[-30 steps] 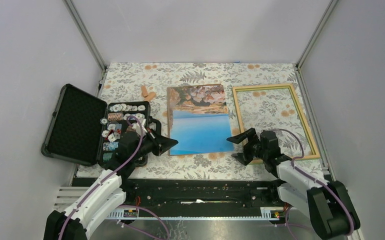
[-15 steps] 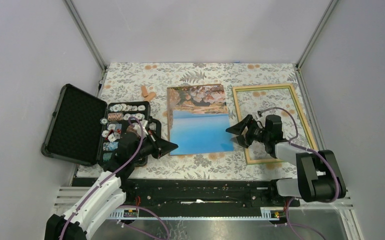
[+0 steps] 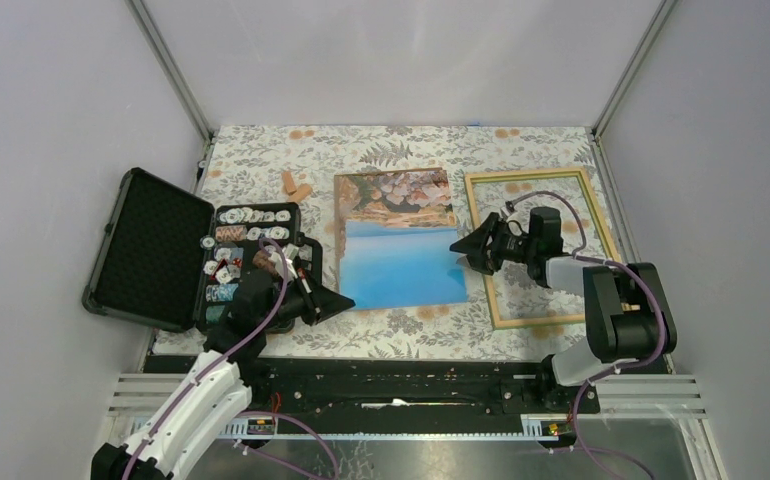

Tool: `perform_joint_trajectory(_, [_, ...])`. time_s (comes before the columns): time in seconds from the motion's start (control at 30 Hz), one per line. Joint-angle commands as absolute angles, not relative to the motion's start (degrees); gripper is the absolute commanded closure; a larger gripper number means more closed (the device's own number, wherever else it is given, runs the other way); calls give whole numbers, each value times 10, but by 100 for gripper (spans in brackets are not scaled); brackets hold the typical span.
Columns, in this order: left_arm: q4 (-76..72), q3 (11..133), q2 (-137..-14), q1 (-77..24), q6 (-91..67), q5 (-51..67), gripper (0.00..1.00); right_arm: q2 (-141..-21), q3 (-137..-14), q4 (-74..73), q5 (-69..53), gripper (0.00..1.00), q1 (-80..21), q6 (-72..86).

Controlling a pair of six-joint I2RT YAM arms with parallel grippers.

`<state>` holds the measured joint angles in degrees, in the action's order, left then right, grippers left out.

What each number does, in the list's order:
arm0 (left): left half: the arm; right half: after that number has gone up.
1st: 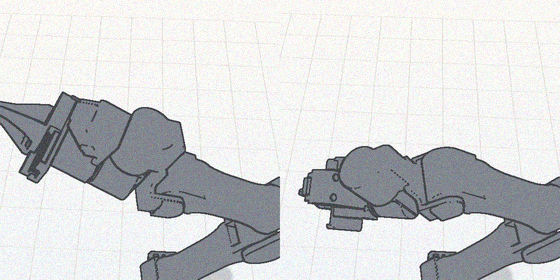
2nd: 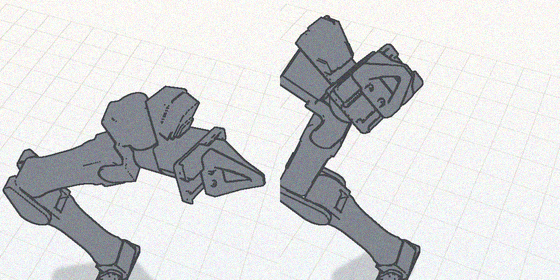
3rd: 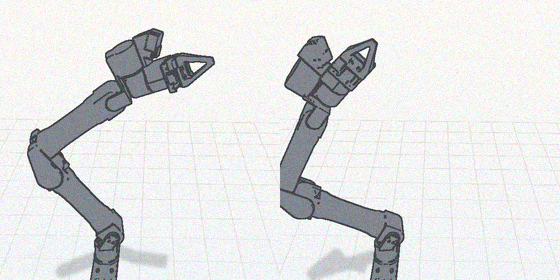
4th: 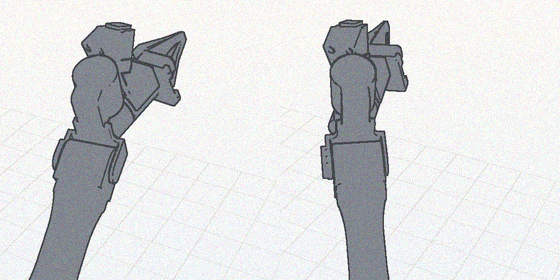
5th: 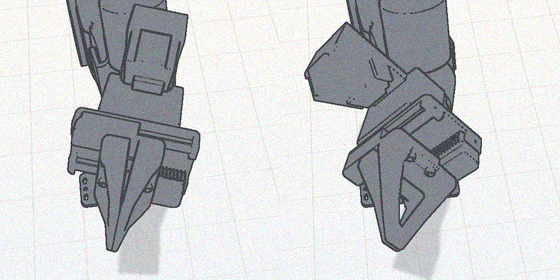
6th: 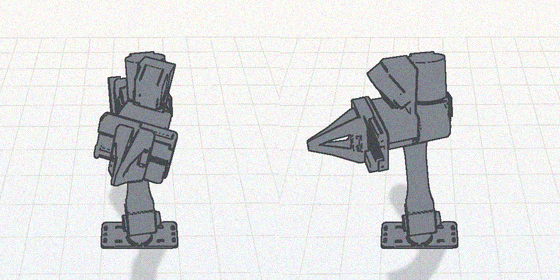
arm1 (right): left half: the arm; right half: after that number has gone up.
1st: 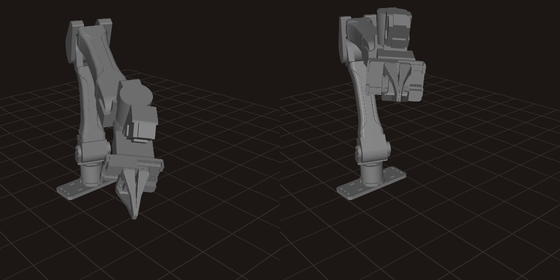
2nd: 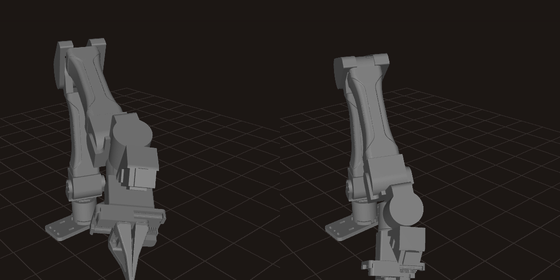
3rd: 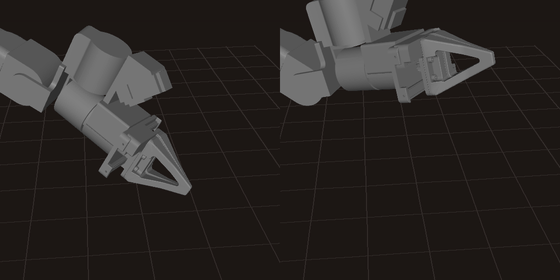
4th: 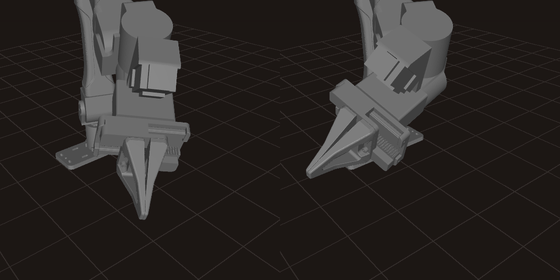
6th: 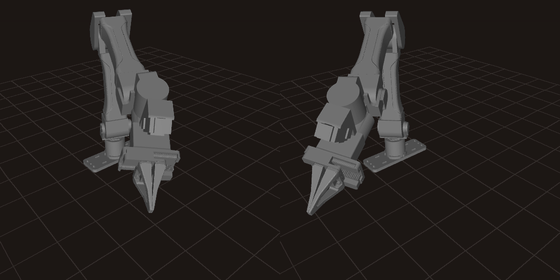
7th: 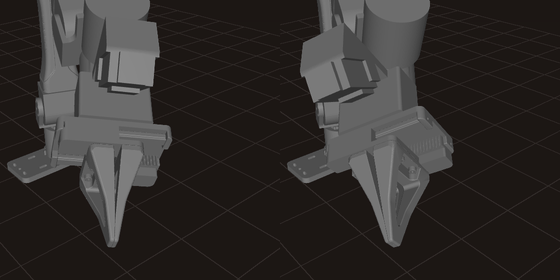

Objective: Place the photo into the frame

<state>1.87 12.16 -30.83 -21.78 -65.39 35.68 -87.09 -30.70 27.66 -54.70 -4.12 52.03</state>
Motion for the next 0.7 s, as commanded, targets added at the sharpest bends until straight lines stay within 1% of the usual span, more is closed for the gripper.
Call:
perform_joint_trajectory(0.0, [20, 114, -290, -218, -609, 393, 100, -902, -345, 276, -572, 34, -40, 493])
perform_joint_trajectory(0.13, [36, 108, -282, -218, -595, 398, 100, -947, -370, 295, -577, 34, -40, 510])
perform_joint_trajectory(0.37, [20, 86, -270, -218, -601, 406, 100, -1004, -395, 407, -589, 36, -41, 584])
perform_joint_trajectory(0.47, [5, 80, -270, -217, -606, 411, 100, -1042, -412, 491, -603, 38, -43, 640])
perform_joint_trajectory(0.63, [4, 79, -269, -219, -602, 412, 100, -1098, -443, 623, -619, 47, -46, 750])
perform_joint_trajectory(0.67, [2, 79, -269, -219, -602, 413, 100, -1106, -449, 637, -618, 47, -47, 762])
